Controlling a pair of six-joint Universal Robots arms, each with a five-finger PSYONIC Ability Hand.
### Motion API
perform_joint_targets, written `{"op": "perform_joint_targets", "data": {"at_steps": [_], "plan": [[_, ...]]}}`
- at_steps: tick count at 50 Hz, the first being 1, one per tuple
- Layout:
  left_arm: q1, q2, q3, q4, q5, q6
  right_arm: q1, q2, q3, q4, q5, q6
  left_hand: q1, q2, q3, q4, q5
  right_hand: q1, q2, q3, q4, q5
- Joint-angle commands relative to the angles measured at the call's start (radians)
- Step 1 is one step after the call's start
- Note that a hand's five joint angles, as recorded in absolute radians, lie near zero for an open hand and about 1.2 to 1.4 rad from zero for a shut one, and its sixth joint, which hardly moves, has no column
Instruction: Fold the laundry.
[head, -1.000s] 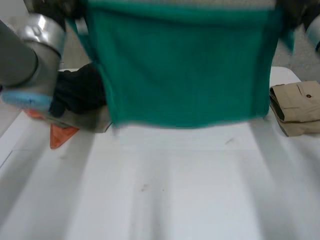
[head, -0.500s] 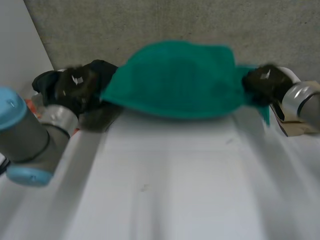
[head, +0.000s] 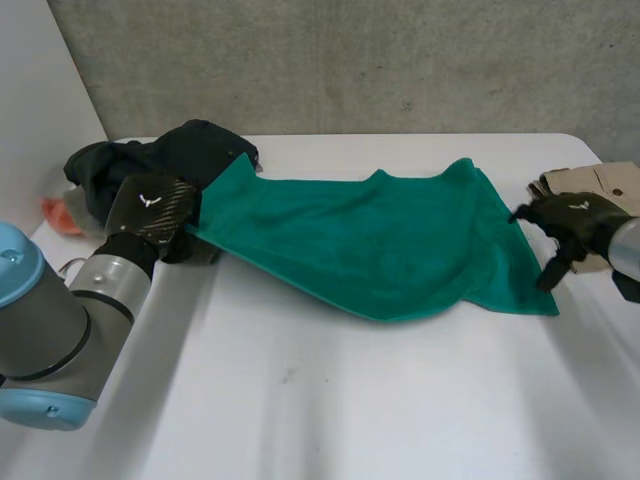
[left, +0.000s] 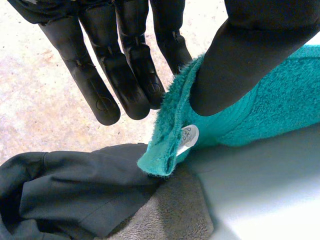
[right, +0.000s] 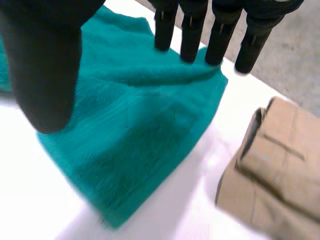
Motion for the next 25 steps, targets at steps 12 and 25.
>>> {"op": "perform_joint_targets", "data": {"at_steps": [12, 25], "plan": [[0.004, 0.01, -0.021, 0.004, 0.004, -0.03, -0.038, 0.018, 0.216, -0.155, -0.089, -0.107, 0.238, 0.196, 0.204, 0.192, 0.22, 0.27, 0.273, 0.273, 0.275, 0.267], [0.002, 0.007, -0.012, 0.007, 0.005, -0.03, -0.006, 0.145, 0.11, -0.221, -0.087, -0.13, 0.238, 0.196, 0.204, 0.192, 0.22, 0.413, 0.417, 0.417, 0.419, 0.411]]}}
